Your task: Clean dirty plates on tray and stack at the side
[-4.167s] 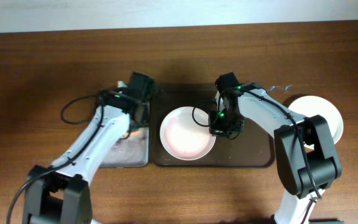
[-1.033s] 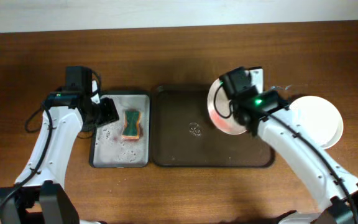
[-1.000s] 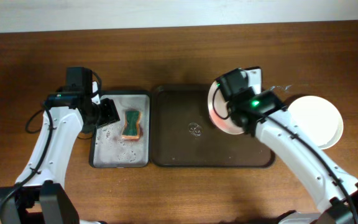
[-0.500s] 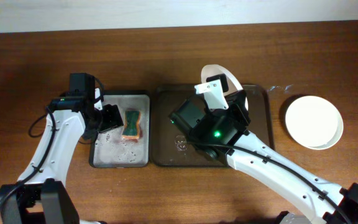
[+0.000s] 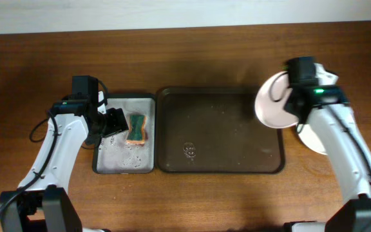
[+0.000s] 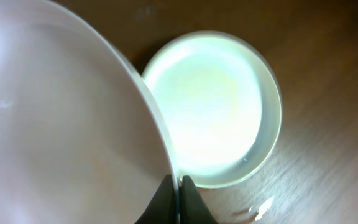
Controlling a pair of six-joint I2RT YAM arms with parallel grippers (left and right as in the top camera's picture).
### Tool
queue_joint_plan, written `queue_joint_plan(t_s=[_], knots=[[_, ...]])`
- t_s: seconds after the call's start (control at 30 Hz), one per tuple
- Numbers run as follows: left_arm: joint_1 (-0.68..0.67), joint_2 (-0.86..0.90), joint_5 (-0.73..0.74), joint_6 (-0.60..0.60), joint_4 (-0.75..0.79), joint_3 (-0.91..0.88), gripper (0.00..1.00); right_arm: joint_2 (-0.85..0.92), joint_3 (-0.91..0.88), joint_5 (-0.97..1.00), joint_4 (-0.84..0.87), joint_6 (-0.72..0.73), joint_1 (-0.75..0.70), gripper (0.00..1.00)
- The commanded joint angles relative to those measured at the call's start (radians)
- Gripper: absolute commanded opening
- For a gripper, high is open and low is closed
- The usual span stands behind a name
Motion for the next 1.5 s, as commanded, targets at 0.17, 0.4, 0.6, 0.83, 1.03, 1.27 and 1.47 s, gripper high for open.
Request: queue_joint_plan(t_s=[0.17, 0.4, 0.6, 0.83, 1.03, 1.27, 1.47], knots=[[0.003, -0.02, 0.006, 0.012, 0.003, -0.006, 0.82, 0.071, -0.012, -0.274, -0.016, 0.024, -0.463, 0.04], [0.003, -0.02, 0.007, 0.012, 0.002, -0.006, 0.82, 0.125, -0.012, -0.275, -0.009, 0.025, -0.517, 0.36], [0.0, -0.02, 0.004, 0.024, 0.019, -0.006, 0.82, 0.125, -0.012, -0.737, 0.024, -0.262, -0.488, 0.63], [-0.069, -0.019, -0.031, 0.317, 0.055, -0.006, 1.0, 0.125, -0.012, -0.64, -0.013, -0.407, -0.143, 0.84], [-0.064, -0.023, -0.007, 0.197, -0.153, -0.006, 1.0, 0.109, -0.012, -0.56, -0.15, -0.407, 0.049, 0.84], [-0.068, -0.254, -0.003, 0.197, -0.132, -0.159, 1.0, -0.119, -0.07, -0.561, -0.174, -0.402, 0.08, 0.84], [-0.068, -0.892, -0.004, 0.19, 0.1, -0.452, 1.0, -0.66, -0.335, -0.529, -0.02, -0.403, 0.08, 0.99]])
